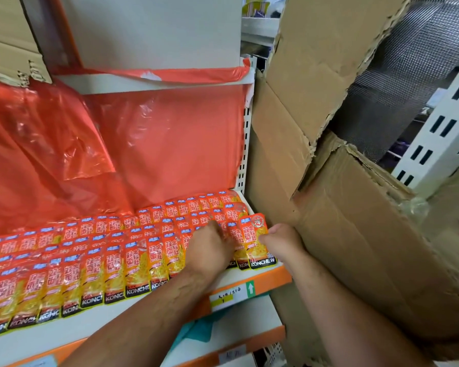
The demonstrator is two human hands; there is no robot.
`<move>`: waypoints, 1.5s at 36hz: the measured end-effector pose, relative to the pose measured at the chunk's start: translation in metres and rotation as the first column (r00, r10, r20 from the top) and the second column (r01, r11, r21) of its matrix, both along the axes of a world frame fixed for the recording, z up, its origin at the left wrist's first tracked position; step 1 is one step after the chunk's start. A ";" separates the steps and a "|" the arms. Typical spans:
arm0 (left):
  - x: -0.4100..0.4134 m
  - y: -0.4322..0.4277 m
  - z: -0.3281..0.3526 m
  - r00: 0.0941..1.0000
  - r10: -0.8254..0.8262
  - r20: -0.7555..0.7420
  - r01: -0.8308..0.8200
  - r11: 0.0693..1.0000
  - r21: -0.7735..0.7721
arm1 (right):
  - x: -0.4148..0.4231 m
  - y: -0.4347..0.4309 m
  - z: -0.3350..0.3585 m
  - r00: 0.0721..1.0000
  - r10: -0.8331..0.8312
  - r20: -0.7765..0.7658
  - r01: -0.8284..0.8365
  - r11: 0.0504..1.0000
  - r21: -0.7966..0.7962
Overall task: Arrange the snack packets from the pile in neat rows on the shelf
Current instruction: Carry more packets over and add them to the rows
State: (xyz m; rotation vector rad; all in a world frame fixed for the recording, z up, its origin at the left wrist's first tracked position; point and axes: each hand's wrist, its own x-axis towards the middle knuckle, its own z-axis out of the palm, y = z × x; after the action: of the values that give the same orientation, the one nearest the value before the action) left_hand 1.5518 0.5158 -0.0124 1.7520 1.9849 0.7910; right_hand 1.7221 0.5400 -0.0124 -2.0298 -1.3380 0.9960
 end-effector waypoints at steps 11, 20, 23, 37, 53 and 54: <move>-0.026 -0.021 0.002 0.994 0.011 -0.113 -0.003 0.997 0.072 | -0.013 0.000 -0.010 0.908 0.057 0.415 -0.090 0.994 0.061; -0.043 -0.043 -0.007 0.978 -0.006 -0.209 0.031 0.992 0.120 | -0.012 -0.003 -0.014 0.878 0.047 0.476 -0.132 0.980 0.146; -0.051 -0.050 -0.013 0.968 -0.012 -0.249 0.051 0.987 0.154 | -0.017 -0.012 -0.007 0.850 0.073 0.522 -0.172 0.975 0.143; -0.144 -0.108 -0.014 0.903 0.124 -0.411 -0.044 0.979 0.197 | -0.128 -0.082 0.000 0.745 0.350 0.568 -0.579 0.762 0.291; -0.392 -0.294 -0.020 0.846 0.410 -0.340 -0.321 0.902 0.289 | -0.398 -0.226 0.008 0.526 0.594 0.609 -0.840 0.472 0.267; -0.408 -0.307 -0.022 0.834 0.434 -0.340 -0.343 0.892 0.294 | -0.417 -0.236 0.008 0.508 0.601 0.617 -0.853 0.448 0.267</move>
State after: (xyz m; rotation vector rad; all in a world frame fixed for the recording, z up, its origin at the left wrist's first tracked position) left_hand 1.1443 0.2085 -0.0342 1.7559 2.6868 0.8613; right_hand 1.3054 0.3043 -0.0049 -1.1663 -2.5763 0.3093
